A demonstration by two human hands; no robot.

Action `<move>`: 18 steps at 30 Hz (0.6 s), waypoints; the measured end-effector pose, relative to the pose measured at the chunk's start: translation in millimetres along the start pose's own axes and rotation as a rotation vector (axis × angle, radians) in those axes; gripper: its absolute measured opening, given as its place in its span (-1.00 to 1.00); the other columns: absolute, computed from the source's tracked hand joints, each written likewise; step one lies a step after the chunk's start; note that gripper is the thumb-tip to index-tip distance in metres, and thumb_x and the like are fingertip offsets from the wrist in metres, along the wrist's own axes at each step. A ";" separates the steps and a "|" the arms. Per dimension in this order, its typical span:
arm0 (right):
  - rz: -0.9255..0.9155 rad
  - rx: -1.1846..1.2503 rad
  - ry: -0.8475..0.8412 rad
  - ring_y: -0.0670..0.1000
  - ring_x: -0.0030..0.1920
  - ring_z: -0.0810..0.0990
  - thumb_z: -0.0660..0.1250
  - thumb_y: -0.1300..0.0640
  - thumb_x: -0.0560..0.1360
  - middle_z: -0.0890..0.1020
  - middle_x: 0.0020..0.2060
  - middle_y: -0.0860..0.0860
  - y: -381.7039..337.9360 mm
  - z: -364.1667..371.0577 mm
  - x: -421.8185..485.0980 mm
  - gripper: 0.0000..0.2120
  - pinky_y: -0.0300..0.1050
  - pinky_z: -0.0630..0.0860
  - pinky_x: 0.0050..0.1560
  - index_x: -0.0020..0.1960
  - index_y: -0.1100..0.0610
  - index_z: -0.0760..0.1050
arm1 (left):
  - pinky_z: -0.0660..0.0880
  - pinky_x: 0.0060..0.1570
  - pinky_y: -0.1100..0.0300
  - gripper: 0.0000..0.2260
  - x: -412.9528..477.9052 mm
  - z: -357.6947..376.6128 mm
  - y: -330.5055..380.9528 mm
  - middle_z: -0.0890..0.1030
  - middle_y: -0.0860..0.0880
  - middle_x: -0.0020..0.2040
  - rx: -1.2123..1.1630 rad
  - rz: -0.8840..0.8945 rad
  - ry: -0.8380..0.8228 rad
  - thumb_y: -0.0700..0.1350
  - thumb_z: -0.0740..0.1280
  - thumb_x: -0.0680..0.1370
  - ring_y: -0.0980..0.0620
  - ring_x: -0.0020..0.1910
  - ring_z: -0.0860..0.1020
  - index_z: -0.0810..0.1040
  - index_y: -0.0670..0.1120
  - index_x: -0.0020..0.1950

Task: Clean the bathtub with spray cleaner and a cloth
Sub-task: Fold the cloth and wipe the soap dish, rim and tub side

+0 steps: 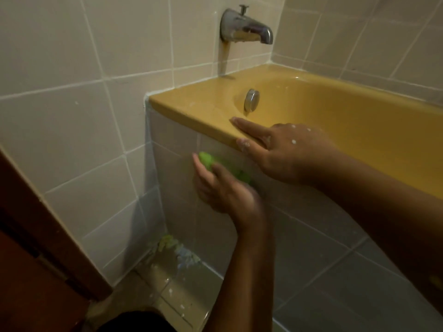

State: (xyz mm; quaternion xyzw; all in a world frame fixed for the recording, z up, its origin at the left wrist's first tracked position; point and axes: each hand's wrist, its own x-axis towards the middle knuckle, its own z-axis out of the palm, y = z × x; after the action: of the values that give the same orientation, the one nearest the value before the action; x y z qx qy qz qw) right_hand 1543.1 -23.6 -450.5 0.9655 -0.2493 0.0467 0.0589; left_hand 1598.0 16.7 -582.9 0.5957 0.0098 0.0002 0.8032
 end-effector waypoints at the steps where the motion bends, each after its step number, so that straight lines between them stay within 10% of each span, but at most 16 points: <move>1: -0.001 -0.001 0.004 0.25 0.33 0.54 -0.16 -0.40 0.64 0.56 0.35 0.21 0.5 0.3 -0.9 -0.48 0.08 0.46 0.17 0.59 -0.46 -0.10 | 0.21 0.52 -0.10 -0.47 -4.2 4.4 15.8 0.36 -0.07 0.56 -0.023 0.089 -0.040 0.16 0.03 0.64 -0.08 0.52 0.28 0.29 0.12 0.61; 7: -0.013 -0.015 0.021 0.21 0.24 0.58 -0.21 -0.40 0.63 0.58 0.26 0.19 0.6 1.6 -1.5 -0.47 0.06 0.47 0.06 0.59 -0.44 -0.13 | 0.25 0.52 -0.22 -0.51 -10.6 -7.1 -35.1 0.27 0.02 0.61 -0.010 0.311 -0.117 0.21 0.07 0.71 -0.01 0.61 0.21 0.22 0.15 0.63; 13: -0.024 -0.095 0.067 0.22 0.13 0.59 -0.17 -0.40 0.63 0.59 0.16 0.18 -2.2 3.0 -1.4 -0.44 0.03 0.45 -0.05 0.61 -0.41 -0.14 | 0.26 0.54 -0.17 -0.62 -19.7 -47.5 -131.7 0.13 0.14 0.63 0.077 -0.017 -0.174 0.26 0.08 0.66 0.01 0.60 0.23 0.10 0.62 0.43; 18: -0.023 -0.123 0.118 0.23 0.13 0.60 -0.16 -0.41 0.63 0.61 0.14 0.18 -1.1 7.0 0.3 -0.43 0.04 0.44 -0.05 0.62 -0.39 -0.10 | 0.21 0.55 0.08 -0.52 -28.2 -82.2 -186.1 0.12 0.05 0.64 0.082 -0.348 -0.192 -0.06 0.13 0.75 0.05 0.56 0.25 0.06 0.25 0.61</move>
State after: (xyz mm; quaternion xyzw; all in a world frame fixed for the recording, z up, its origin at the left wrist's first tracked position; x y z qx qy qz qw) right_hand 1544.3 -23.7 -457.5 0.9584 -0.2368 0.0875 0.1331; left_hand 1566.4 40.9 -784.3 0.6146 0.0359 -0.1959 0.7633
